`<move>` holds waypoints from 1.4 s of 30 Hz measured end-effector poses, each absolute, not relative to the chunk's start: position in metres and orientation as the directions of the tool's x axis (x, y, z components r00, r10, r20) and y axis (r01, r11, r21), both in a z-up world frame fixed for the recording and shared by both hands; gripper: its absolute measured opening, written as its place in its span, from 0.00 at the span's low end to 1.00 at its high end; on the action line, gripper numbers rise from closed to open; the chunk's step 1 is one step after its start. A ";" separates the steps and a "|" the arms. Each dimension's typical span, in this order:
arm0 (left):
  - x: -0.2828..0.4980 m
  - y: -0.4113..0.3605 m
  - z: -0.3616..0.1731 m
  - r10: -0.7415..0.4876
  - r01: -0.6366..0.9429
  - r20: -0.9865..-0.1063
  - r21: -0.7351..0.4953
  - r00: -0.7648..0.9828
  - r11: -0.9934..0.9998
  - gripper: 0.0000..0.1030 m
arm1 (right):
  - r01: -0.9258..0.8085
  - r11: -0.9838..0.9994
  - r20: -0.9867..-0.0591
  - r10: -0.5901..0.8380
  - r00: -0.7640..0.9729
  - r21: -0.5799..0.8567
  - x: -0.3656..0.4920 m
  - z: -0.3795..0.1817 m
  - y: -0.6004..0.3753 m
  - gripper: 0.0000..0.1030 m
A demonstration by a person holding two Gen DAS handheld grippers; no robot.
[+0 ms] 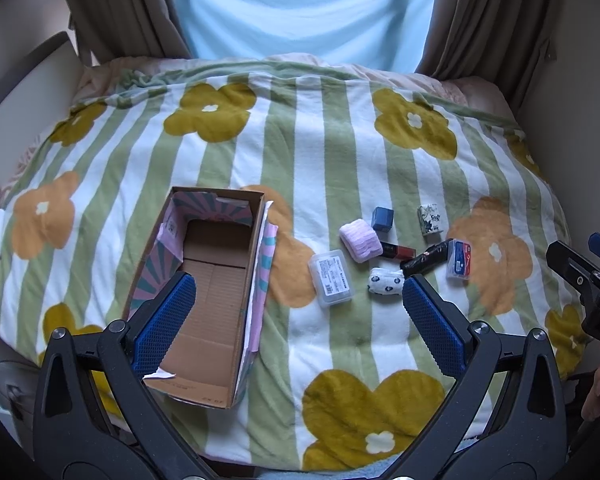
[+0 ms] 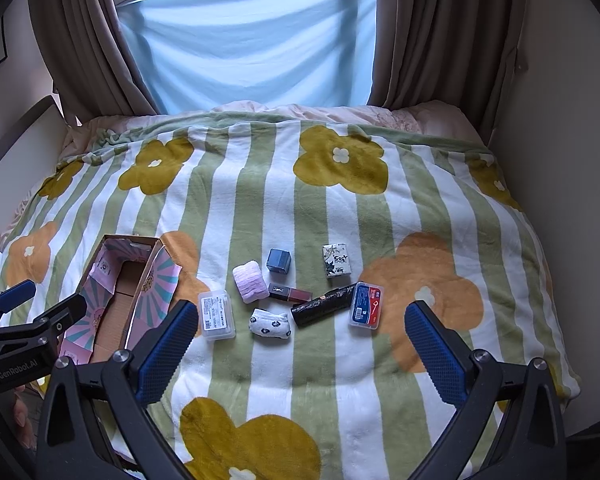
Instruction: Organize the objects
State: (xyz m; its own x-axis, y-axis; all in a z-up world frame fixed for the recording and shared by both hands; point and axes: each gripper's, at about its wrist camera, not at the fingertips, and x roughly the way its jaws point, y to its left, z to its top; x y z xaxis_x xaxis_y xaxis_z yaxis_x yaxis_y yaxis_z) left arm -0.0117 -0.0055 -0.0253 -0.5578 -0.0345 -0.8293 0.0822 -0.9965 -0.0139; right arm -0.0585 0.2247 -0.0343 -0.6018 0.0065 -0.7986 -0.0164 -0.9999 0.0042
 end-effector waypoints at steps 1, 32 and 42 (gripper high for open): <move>-0.011 -0.005 -0.025 -0.036 0.084 -0.829 -0.014 -0.558 -0.996 0.99 | -0.016 -1.000 -0.798 0.007 -0.602 0.004 -0.059 -0.035 0.224 0.99; -0.013 -0.005 -0.029 -0.079 0.130 -0.832 0.008 -0.549 -0.991 0.99 | -0.028 -1.000 -0.795 0.021 -0.607 -0.005 -0.056 -0.037 0.220 0.99; -0.020 0.001 -0.026 -0.084 0.114 -0.838 0.027 -0.539 -0.993 0.99 | -0.045 -0.999 -0.799 0.031 -0.601 -0.005 -0.057 -0.038 0.226 0.99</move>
State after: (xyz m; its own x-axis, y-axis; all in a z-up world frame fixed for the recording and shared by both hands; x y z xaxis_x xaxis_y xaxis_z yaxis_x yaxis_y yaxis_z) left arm -0.0204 0.0008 -0.0258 -0.5388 -0.0842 -0.8382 0.1136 -0.9932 0.0268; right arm -0.0575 0.2262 -0.0383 -0.6011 0.0308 -0.7986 -0.0449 -0.9990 -0.0047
